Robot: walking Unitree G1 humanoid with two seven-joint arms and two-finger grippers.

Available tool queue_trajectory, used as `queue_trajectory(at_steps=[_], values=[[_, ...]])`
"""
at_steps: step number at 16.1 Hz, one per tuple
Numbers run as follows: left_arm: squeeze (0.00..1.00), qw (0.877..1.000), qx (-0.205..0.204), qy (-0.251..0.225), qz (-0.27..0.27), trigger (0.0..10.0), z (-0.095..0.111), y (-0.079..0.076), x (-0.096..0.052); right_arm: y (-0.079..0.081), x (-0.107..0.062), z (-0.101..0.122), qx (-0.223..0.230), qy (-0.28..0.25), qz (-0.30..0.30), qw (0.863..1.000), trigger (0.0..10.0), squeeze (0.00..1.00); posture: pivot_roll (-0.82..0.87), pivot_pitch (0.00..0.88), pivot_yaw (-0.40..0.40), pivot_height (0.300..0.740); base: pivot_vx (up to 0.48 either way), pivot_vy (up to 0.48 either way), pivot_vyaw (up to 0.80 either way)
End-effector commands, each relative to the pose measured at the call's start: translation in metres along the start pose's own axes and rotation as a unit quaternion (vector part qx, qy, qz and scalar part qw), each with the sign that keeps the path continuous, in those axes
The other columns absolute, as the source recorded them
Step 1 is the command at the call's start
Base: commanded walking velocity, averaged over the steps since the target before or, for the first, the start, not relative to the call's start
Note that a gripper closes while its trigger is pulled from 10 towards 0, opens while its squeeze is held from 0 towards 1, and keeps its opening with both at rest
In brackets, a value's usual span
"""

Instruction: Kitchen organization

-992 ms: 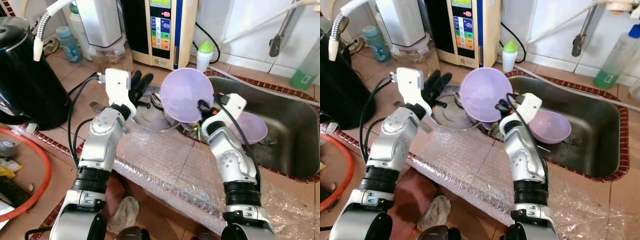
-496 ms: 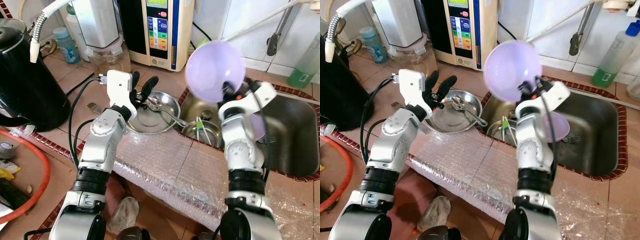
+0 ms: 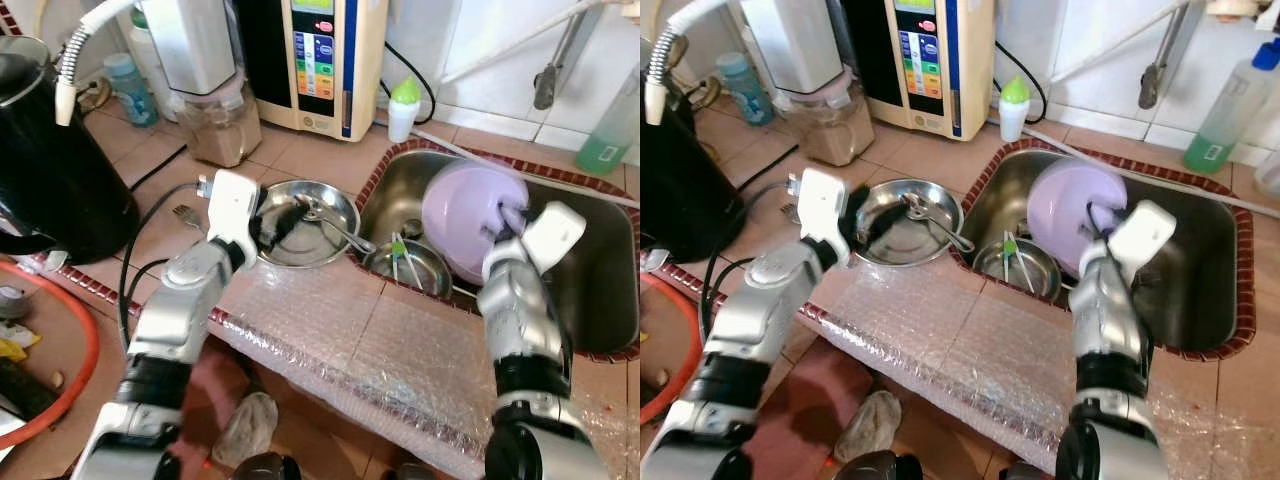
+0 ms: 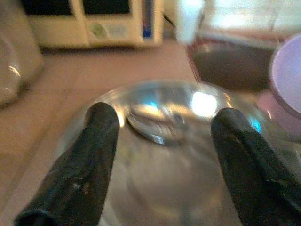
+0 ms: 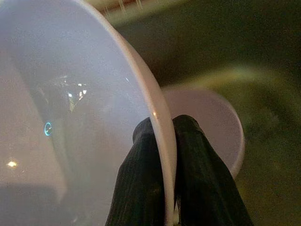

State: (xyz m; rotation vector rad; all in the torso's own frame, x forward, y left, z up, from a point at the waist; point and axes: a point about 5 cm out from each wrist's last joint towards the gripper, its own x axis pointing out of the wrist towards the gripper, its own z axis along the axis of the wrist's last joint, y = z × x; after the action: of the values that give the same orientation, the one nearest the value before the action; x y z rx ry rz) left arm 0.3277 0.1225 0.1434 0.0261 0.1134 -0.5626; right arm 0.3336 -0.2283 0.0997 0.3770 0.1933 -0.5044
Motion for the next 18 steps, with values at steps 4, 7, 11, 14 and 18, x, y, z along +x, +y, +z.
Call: queue_trajectory(at_steps=[4,7,11,14,18], values=[[1.00,0.996,0.028,0.035,-0.082,10.0,0.000,-0.011,-0.005,0.007,-0.003,-0.020,-0.030,0.034,0.003,0.999,10.0,1.00,-0.03,0.028,0.085,0.740,0.000,0.000,0.00],[1.00,0.992,0.038,0.036,-0.117,10.0,0.006,-0.019,-0.004,0.012,-0.007,-0.034,-0.042,0.057,0.018,0.997,10.0,1.00,-0.03,0.021,0.087,0.740,0.000,0.000,0.00],[1.00,0.989,0.051,0.034,-0.134,10.0,0.011,-0.024,0.001,0.012,-0.010,-0.040,-0.049,0.068,0.021,0.996,10.0,1.00,-0.04,0.015,0.095,0.740,0.000,0.000,0.00],[1.00,0.988,0.054,0.028,-0.140,10.0,0.013,-0.026,0.004,0.028,-0.013,-0.028,0.059,0.037,0.077,0.995,10.0,1.00,-0.04,0.009,0.099,0.740,0.000,0.000,0.00],[1.00,0.987,0.056,0.021,-0.147,10.0,0.014,-0.029,0.005,0.046,-0.018,-0.004,0.127,-0.017,0.152,0.980,10.0,1.00,-0.04,0.006,0.097,0.740,0.000,0.000,0.00]])
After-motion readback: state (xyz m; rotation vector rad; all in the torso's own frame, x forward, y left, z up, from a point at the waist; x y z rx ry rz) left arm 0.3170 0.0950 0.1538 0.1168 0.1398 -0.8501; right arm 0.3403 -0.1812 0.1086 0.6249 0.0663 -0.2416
